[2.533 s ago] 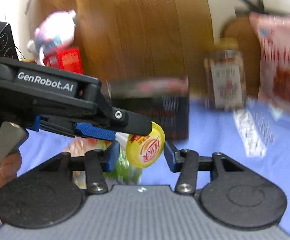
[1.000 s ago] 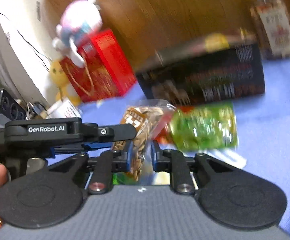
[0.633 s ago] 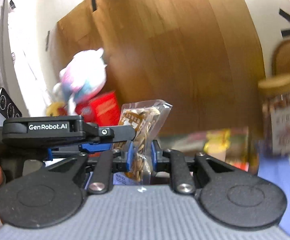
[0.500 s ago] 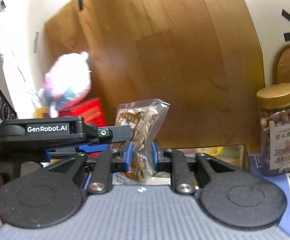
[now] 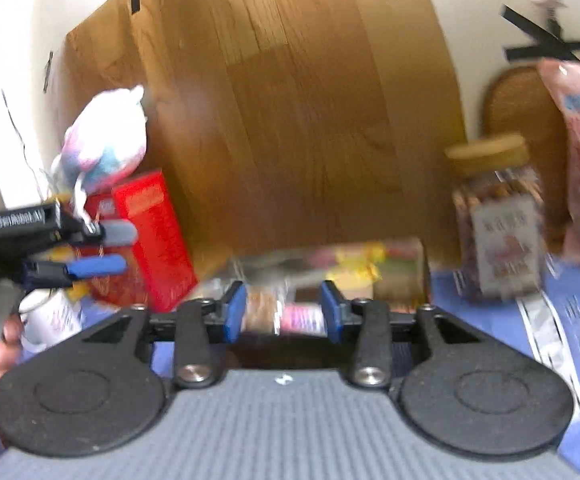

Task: Organize snacks
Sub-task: 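Place the orange-labelled peanut bag into the tin box, then grasp the green candy bag with the right gripper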

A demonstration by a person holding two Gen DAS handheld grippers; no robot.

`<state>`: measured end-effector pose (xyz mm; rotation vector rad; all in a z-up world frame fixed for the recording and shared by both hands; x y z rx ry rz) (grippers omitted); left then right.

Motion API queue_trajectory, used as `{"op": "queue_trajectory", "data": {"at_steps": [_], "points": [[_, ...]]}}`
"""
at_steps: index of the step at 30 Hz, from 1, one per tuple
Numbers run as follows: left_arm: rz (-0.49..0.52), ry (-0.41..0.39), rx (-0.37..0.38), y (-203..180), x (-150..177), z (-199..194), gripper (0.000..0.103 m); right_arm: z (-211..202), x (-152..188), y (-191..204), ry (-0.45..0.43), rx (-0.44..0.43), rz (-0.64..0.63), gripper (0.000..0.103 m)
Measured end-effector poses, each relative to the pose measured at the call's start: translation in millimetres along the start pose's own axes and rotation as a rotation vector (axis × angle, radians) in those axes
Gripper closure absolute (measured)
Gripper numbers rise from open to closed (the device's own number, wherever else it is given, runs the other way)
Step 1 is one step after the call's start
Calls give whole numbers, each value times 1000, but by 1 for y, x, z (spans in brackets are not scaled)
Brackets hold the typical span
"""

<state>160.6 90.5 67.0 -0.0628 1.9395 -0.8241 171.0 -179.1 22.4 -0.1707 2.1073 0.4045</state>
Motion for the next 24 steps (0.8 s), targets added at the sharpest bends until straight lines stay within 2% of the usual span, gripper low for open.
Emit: {"op": "queue_trajectory", "data": {"at_steps": [3, 6, 10, 12, 15, 16, 18, 19, 21, 24], "points": [[-49, 95, 33, 0, 33, 8, 41, 7, 34, -11, 107, 26, 8, 52], [-135, 206, 84, -2, 68, 25, 43, 27, 53, -23, 235, 57, 85, 52], [-183, 300, 124, -15, 102, 48, 44, 36, 55, -29, 244, 21, 195, 52], [-183, 324, 139, -22, 112, 61, 44, 35, 57, -28, 239, -7, 211, 53], [-223, 332, 150, -24, 120, 72, 48, 31, 60, -31, 243, -21, 238, 59], [-229, 324, 143, -24, 119, 72, 53, 30, 61, -32, 244, -32, 260, 60], [-263, 318, 181, -26, 117, 72, 78, 27, 62, -36, 255, -58, 309, 62], [-290, 307, 202, -27, 117, 70, 80, 28, 62, -38, 261, -69, 330, 64], [-272, 297, 180, -28, 118, 70, 87, 29, 62, -42, 273, -84, 369, 65], [-261, 299, 150, -27, 123, 73, 88, 29, 62, -44, 278, -97, 383, 65]]}}
Point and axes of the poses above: each gripper's, at about its wrist camera, not at the fingertips, and z roughly the way its jaws point, y to its left, x to its underside, the point moved 8 cm from there along z, roughly the way its jaws point, and after that the axes turned 15 degrees about x, right-handed, at the moved point
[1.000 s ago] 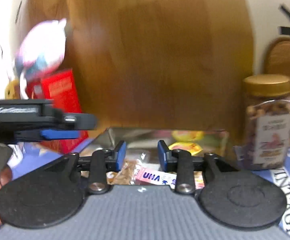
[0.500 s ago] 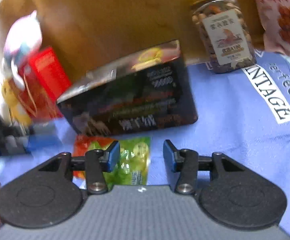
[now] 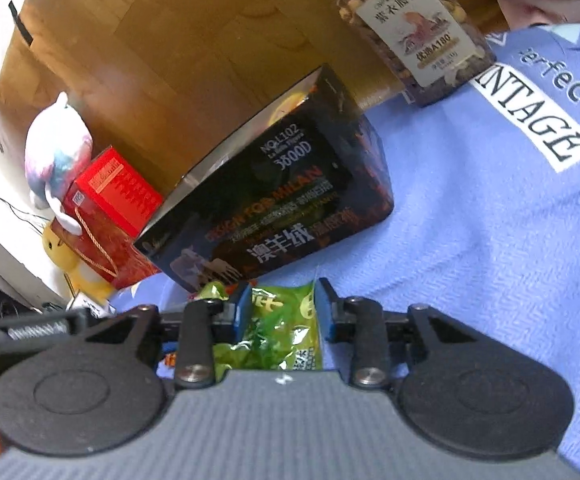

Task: Organize snacks
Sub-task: 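Grasp the green candy bag with the right gripper, then carry the green candy bag into the tin box and release it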

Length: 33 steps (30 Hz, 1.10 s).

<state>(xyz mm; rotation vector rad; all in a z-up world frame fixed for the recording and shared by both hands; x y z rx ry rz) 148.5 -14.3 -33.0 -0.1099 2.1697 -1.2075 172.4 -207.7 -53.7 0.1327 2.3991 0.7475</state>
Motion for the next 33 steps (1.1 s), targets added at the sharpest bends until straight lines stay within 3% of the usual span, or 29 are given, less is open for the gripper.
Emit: {"op": "queue_trajectory", "data": {"at_steps": [8, 10, 14, 20, 21, 22, 24, 30, 33], "points": [[-42, -52, 40, -3, -4, -1, 91, -7, 0, -5, 3, -47, 45, 64], [-67, -74, 78, -5, -9, -8, 91, -16, -2, -13, -18, -87, 106, 63], [-72, -111, 97, -10, -20, -23, 91, -30, 8, -26, 18, -173, 206, 64], [-79, -121, 187, -33, -25, -29, 91, -39, 16, -30, 74, -325, 326, 62], [-68, -115, 191, -37, -25, -28, 91, -38, 16, -30, 83, -348, 356, 64], [-54, -106, 192, -42, -24, -27, 91, -39, 16, -30, 85, -362, 373, 77], [2, -104, 159, -50, -28, -25, 91, -44, 8, -25, 53, -333, 341, 97], [149, -127, 102, -74, -76, -19, 91, -52, -55, 14, -102, -225, 150, 98], [232, -147, 51, -81, -105, -7, 86, -45, -93, 34, -194, -115, 23, 98]]}}
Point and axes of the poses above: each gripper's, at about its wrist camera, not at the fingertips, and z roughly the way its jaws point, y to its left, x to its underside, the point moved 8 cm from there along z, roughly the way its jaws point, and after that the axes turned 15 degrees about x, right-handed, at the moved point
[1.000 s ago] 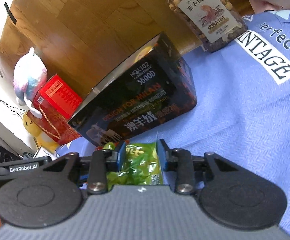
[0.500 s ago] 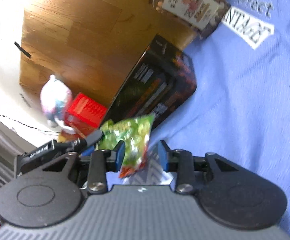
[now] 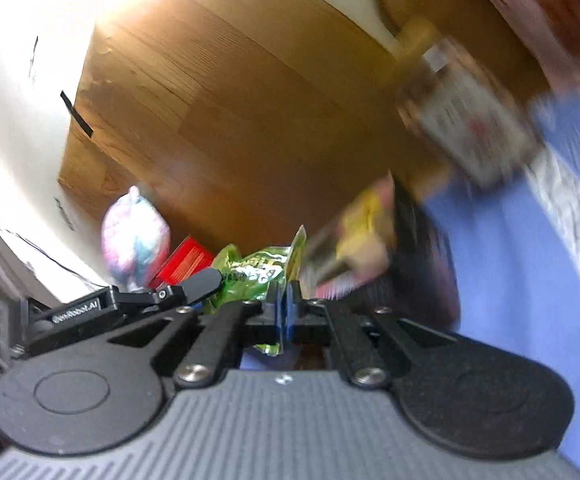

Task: Organize snacks

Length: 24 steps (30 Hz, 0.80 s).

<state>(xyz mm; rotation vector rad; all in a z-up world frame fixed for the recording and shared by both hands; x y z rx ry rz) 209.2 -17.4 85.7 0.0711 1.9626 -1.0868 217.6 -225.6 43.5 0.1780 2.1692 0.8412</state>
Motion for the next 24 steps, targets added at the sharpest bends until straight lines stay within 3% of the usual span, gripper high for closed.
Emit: {"op": "queue_trajectory", "data": {"at_steps": [1, 3, 4, 6, 10, 14, 17, 22, 24], "points": [[31, 14, -35, 4, -5, 10, 82, 6, -6, 4, -32, 55, -53, 97], [99, 56, -140, 14, -6, 29, 51, 19, -15, 8, -111, 182, -194, 90], [142, 83, -197, 18, -3, 37, 47, 23, -15, 5, -127, 236, -244, 79], [209, 104, -284, 23, 4, 41, 50, 22, -11, -1, -146, 295, -284, 67], [208, 9, -242, 21, 10, 3, 50, -14, 11, -18, -167, 213, -212, 68], [190, -48, -247, 29, 23, -47, 50, -28, 57, -15, -99, 169, -198, 68], [149, -40, -282, 42, 45, -70, 50, -29, 87, -19, -22, 169, -193, 68], [159, 14, -411, 49, 92, -83, 50, -45, 107, -18, -28, 212, -230, 68], [163, 18, -416, 40, 106, -84, 50, -54, 109, -18, -35, 212, -227, 68]]}}
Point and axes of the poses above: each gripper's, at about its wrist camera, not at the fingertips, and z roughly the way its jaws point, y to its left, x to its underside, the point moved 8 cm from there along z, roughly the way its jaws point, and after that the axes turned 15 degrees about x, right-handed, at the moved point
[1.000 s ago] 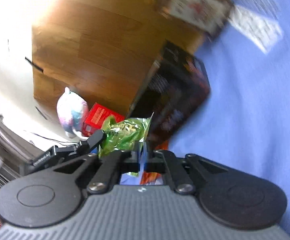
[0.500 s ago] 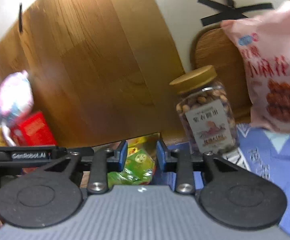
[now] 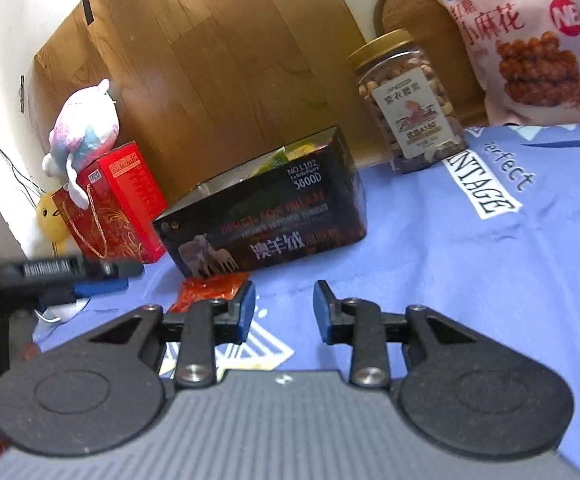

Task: Organize snacks

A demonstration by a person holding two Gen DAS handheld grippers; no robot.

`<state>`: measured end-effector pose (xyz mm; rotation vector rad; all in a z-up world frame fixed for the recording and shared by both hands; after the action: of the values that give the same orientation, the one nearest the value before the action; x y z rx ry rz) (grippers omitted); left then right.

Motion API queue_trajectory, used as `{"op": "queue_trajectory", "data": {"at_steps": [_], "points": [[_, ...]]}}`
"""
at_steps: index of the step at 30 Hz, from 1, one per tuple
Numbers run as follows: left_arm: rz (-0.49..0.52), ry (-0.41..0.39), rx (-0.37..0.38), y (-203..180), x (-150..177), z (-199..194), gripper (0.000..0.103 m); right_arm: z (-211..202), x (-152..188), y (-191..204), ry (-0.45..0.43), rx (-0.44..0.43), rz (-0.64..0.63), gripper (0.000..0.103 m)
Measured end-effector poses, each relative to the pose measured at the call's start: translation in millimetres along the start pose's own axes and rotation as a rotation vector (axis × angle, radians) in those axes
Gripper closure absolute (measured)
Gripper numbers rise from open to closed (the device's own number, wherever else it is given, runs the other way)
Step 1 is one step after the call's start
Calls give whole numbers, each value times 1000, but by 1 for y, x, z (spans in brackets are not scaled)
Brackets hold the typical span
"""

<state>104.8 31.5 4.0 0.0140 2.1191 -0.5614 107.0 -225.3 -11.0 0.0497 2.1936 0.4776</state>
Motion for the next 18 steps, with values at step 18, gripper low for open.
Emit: {"op": "queue_trajectory", "data": {"at_steps": [18], "points": [[147, 13, -123, -88, 33, -26, 27, -58, 16, -7, 19, 99, 12, 58]]}}
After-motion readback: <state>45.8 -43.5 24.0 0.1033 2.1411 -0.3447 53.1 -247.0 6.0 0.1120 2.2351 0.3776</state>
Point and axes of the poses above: each gripper's, at about its wrist camera, not at the fingertips, and z roughly the way its jaws point, y to its left, x to its underside, the point moved 8 cm from there along z, roughly the way its jaws point, and after that the axes turned 15 degrees about x, right-handed, at the moved point
